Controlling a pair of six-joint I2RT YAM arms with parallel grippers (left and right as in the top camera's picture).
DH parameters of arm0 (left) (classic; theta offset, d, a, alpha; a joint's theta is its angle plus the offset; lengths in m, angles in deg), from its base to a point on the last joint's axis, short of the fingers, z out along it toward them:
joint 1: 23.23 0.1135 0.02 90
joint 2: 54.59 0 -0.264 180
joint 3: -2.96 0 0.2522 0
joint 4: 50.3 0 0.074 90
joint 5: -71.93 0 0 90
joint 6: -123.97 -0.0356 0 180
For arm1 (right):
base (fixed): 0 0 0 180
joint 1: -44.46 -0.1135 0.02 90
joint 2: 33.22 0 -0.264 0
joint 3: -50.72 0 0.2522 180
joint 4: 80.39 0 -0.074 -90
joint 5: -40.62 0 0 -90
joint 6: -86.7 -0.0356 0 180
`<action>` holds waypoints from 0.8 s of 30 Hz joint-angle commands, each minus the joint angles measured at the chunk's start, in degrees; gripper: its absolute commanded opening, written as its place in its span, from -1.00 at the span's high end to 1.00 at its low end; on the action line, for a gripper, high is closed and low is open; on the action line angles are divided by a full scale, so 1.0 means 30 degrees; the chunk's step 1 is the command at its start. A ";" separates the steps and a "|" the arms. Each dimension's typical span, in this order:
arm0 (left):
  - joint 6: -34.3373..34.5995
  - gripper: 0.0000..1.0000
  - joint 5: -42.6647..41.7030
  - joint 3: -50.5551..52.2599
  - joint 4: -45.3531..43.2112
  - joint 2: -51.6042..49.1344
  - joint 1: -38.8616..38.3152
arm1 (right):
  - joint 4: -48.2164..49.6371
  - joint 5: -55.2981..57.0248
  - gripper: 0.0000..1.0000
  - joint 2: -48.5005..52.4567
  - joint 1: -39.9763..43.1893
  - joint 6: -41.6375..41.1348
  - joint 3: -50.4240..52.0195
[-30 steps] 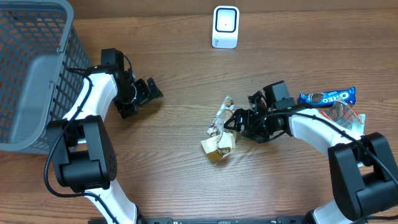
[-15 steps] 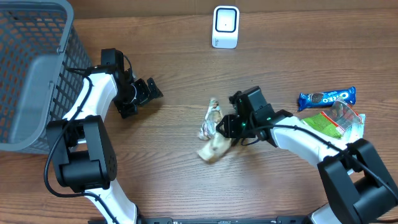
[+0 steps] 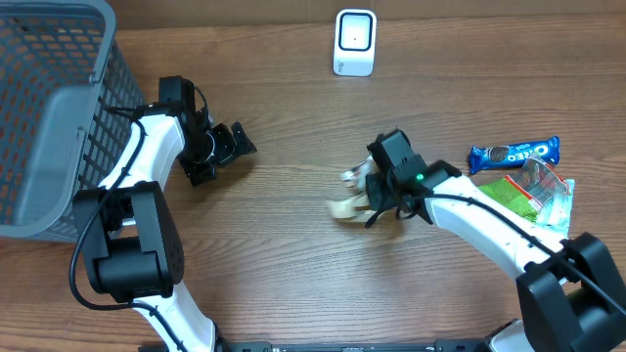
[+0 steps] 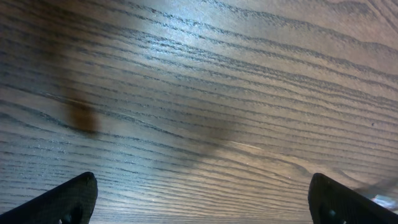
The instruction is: Scan the item barcode
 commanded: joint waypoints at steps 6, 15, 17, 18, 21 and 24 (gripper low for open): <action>-0.0029 -0.99 0.0109 -0.0277 -0.0029 -0.0007 -0.0036 | 0.2958 1.4812 0.93 -0.0685 -0.0525 0.7861 -0.2769; -0.0022 -0.99 0.0109 -0.0277 -0.0029 -0.0007 -0.0036 | 1.2276 1.3355 0.92 -0.0430 0.0437 1.7194 -0.2769; -0.0022 -1.00 0.0109 -0.0277 -0.0029 -0.0007 -0.0036 | 1.3216 1.2626 0.93 -0.0248 0.0670 1.9023 -0.2769; -0.0022 -0.99 0.0117 -0.0277 -0.0029 -0.0007 -0.0036 | 1.3588 1.2582 0.93 -0.0168 0.0743 1.9781 -0.2769; -0.0022 -0.99 0.0109 -0.0277 -0.0029 -0.0007 -0.0036 | 1.4549 1.2429 0.93 -0.0007 0.0765 2.0108 -0.2769; -0.0022 -1.00 0.0109 -0.0277 -0.0029 -0.0007 -0.0036 | 1.5810 1.2269 0.93 0.0000 0.0794 2.0101 -0.2769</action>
